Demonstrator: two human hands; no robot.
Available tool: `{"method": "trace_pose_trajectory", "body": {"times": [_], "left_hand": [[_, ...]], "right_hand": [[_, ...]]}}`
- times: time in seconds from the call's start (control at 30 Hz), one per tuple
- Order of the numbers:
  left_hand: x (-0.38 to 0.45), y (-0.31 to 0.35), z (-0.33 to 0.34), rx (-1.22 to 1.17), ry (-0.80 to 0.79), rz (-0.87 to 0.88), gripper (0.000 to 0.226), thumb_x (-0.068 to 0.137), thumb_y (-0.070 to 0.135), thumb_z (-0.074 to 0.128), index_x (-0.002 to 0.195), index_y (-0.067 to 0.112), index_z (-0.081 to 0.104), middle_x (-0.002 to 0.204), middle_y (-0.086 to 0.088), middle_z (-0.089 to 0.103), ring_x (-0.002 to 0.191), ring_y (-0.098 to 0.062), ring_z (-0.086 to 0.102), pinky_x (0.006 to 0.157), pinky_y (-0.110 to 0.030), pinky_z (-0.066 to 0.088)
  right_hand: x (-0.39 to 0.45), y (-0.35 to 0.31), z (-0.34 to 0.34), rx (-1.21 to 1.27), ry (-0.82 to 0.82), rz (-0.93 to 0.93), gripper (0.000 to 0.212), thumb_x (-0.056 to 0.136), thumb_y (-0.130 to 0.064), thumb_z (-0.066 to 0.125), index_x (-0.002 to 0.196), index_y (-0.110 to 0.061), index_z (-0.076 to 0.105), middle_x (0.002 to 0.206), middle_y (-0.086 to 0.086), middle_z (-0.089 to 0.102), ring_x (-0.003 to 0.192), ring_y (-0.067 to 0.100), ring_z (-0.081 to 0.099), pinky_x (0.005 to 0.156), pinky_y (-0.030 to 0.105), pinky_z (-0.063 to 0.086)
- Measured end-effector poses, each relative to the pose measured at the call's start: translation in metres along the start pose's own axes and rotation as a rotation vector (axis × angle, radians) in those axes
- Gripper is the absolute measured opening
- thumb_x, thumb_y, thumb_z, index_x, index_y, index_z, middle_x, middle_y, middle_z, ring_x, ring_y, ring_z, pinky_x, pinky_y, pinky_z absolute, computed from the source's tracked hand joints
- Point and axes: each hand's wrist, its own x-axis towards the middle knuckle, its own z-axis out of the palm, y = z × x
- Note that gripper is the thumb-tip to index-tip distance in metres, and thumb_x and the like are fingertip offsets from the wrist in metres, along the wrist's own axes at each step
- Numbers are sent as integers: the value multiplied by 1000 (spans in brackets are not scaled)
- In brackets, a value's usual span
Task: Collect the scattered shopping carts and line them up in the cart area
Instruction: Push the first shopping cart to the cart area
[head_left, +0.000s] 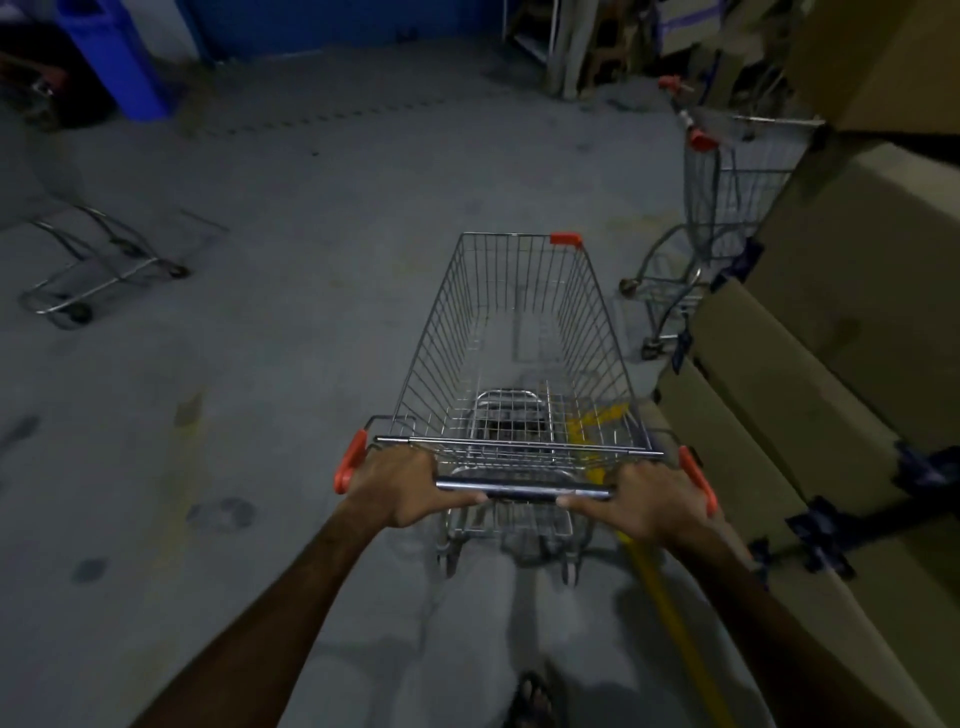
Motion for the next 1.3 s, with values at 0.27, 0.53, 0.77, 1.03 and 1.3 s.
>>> {"method": "trace_pose_trajectory", "body": {"times": [0.27, 0.53, 0.77, 1.03, 1.3], "left_hand": [[158, -34, -60, 45, 16, -61, 96, 68, 109, 32, 76, 21, 70, 82, 5, 70, 80, -17, 63, 99, -42, 45], [342, -92, -108, 17, 83, 30, 93, 63, 113, 23, 68, 27, 57, 76, 5, 62, 74, -18, 60, 84, -35, 51], [497, -145, -172, 11, 51, 52, 100, 58, 115, 20, 66, 23, 57, 73, 4, 63, 72, -19, 63, 83, -37, 54], [667, -194, -243, 29, 11, 24, 106, 56, 116, 20, 69, 21, 65, 76, 2, 67, 77, -23, 66, 84, -39, 52], [846, -227, -339, 5, -36, 1, 87, 75, 102, 39, 103, 29, 77, 110, 1, 77, 104, -23, 69, 101, -42, 43]], "right_hand": [[163, 10, -77, -45, -115, -63, 105, 66, -109, 21, 111, -32, 76, 109, -1, 76, 105, 20, 71, 95, 39, 50], [345, 17, -135, -112, -94, -56, 75, 70, -106, 29, 68, -37, 55, 113, -1, 75, 111, 21, 69, 96, 38, 46], [518, 32, -168, -111, -44, -18, 97, 63, -112, 17, 67, -26, 61, 79, -7, 69, 76, 14, 66, 79, 34, 56], [696, 41, -213, -151, 24, 7, 104, 59, -113, 10, 63, -24, 63, 63, -7, 64, 62, 11, 63, 74, 34, 57], [900, 60, -287, -196, 92, -65, 95, 71, -107, 18, 64, -24, 63, 62, -7, 62, 60, 8, 60, 68, 30, 45]]}}
